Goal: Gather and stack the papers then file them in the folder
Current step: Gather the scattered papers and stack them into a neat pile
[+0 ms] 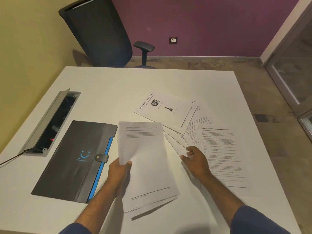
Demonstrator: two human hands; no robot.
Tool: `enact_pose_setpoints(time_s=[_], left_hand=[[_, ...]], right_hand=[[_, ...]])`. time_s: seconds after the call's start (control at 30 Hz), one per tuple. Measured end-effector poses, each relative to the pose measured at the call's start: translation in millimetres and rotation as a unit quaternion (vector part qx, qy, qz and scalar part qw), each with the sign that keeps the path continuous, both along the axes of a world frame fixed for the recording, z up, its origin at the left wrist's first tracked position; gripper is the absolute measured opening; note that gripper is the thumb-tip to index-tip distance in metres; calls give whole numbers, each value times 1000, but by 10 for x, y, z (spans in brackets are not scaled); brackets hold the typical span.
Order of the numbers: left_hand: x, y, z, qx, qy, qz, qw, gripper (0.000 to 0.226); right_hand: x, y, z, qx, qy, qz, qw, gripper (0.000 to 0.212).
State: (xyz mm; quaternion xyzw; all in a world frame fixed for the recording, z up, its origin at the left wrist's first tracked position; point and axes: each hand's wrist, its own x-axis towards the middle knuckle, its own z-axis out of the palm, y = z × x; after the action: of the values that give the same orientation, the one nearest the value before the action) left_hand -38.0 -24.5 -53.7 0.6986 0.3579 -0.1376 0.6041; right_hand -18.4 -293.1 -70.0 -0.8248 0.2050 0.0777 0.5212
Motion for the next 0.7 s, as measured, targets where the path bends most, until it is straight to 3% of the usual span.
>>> enact_pose_setpoints(time_s=[0.13, 0.33, 0.7], left_hand=[[-26, 116, -90, -52, 11, 82, 995, 33], [22, 226, -220, -142, 0, 136, 980, 39], [157, 183, -362, -133, 29, 126, 983, 42]], right_hand=[[79, -227, -151, -171, 20, 19, 985, 34], [382, -120, -111, -212, -13, 96, 972, 37], [1140, 239, -99, -357, 45, 272, 892, 59]])
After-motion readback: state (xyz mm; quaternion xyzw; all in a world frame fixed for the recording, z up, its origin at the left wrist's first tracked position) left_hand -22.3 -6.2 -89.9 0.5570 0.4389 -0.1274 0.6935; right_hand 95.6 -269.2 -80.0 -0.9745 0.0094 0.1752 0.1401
